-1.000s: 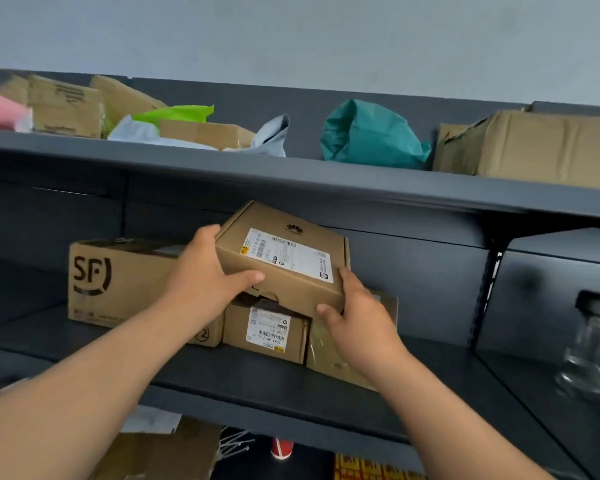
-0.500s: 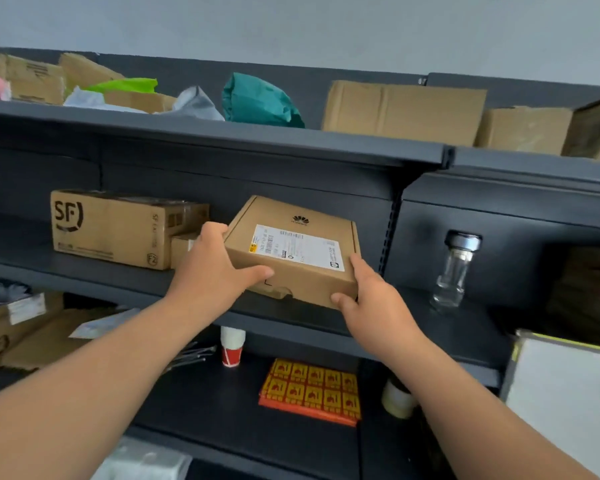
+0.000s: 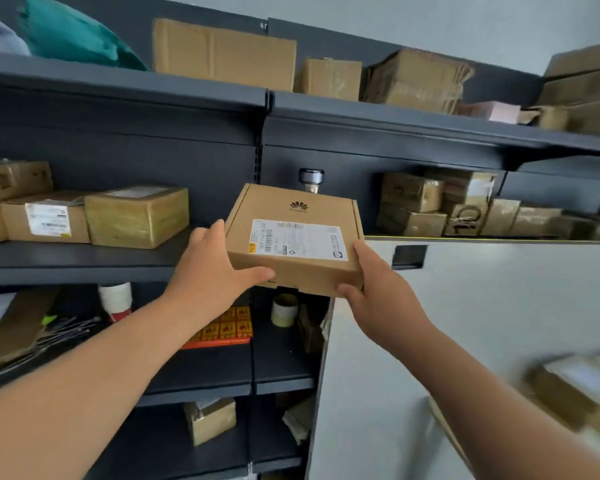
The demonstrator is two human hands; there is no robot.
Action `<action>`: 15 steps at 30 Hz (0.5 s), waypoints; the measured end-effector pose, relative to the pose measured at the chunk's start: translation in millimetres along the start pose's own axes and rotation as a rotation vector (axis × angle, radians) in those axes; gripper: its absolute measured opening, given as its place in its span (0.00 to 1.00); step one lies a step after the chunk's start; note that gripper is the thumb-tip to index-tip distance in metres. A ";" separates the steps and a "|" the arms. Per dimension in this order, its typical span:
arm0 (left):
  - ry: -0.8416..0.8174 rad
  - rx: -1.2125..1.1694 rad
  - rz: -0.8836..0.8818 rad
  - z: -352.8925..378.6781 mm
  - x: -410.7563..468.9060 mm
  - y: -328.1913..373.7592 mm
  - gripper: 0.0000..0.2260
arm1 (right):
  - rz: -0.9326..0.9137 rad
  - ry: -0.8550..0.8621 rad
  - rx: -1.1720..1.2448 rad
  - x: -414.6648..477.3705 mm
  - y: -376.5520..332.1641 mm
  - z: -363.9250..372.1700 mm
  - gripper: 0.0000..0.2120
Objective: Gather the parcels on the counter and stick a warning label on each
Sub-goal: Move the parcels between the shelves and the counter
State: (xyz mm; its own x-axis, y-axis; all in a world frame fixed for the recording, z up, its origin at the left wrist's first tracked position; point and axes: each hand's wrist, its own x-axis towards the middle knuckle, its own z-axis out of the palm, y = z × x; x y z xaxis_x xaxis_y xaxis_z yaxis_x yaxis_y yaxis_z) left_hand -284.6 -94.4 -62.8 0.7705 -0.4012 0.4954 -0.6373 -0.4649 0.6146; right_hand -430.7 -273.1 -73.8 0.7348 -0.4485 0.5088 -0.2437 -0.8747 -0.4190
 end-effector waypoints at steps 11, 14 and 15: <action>-0.320 -0.149 0.132 107.7 -65.5 85.3 0.31 | 0.270 0.036 -0.133 -118.6 100.7 -67.3 0.23; -0.402 -0.147 0.157 151.1 -77.6 114.8 0.33 | 0.359 0.048 -0.165 -143.4 138.8 -83.8 0.29; -0.429 -0.135 0.162 166.8 -81.2 123.4 0.33 | 0.394 0.041 -0.175 -150.0 152.8 -88.0 0.30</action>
State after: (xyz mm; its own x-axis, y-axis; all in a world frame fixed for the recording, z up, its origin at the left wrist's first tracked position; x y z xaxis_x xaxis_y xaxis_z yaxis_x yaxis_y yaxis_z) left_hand -428.5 -250.8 -129.6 0.5674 -0.7625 0.3109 -0.7186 -0.2741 0.6392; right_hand -633.9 -355.6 -148.0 0.5393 -0.7583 0.3662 -0.6068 -0.6515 -0.4555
